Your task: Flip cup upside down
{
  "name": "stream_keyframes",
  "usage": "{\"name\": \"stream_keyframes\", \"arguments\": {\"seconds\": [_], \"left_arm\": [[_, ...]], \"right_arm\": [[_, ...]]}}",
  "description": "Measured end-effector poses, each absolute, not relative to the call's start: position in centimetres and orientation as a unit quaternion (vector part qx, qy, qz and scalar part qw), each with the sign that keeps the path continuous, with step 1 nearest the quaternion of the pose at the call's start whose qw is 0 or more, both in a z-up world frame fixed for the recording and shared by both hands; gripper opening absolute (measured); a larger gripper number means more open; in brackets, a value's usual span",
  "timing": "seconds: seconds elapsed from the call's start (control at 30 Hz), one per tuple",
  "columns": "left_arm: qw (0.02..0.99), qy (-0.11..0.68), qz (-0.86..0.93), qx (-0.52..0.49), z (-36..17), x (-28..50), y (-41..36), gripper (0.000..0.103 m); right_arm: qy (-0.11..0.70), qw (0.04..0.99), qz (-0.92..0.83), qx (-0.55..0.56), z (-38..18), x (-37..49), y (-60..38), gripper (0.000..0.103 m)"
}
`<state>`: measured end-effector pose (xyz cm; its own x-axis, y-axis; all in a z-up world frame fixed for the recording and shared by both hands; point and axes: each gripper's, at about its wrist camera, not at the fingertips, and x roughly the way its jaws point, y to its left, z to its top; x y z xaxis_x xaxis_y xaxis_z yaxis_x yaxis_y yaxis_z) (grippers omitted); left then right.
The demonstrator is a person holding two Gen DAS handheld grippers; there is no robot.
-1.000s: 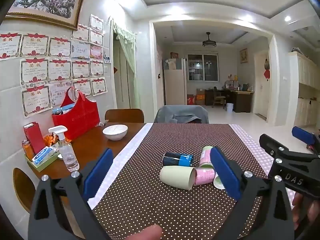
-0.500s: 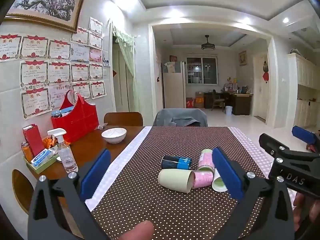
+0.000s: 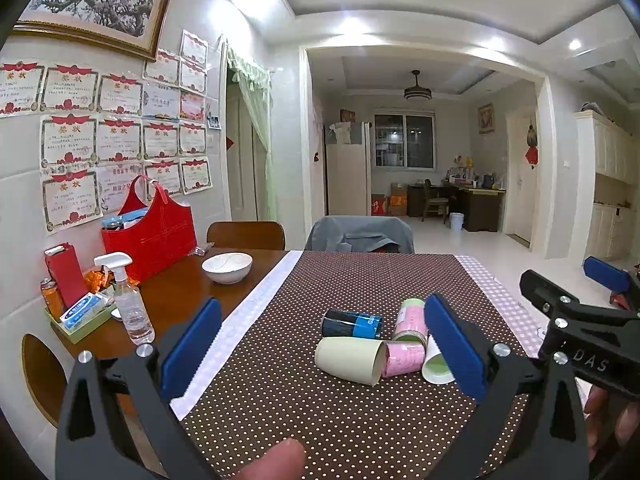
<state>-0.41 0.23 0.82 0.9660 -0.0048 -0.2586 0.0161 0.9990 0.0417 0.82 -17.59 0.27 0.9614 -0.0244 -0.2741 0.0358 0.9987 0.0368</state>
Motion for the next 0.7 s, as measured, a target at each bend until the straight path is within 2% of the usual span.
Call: {"name": "stream_keyframes", "arguments": {"seconds": [0.7], "left_arm": [[0.991, 0.134, -0.004, 0.021, 0.60, -0.26, 0.42, 0.099]], "right_arm": [[0.141, 0.990, -0.016, 0.021, 0.47, 0.86, -17.87, 0.097]]}}
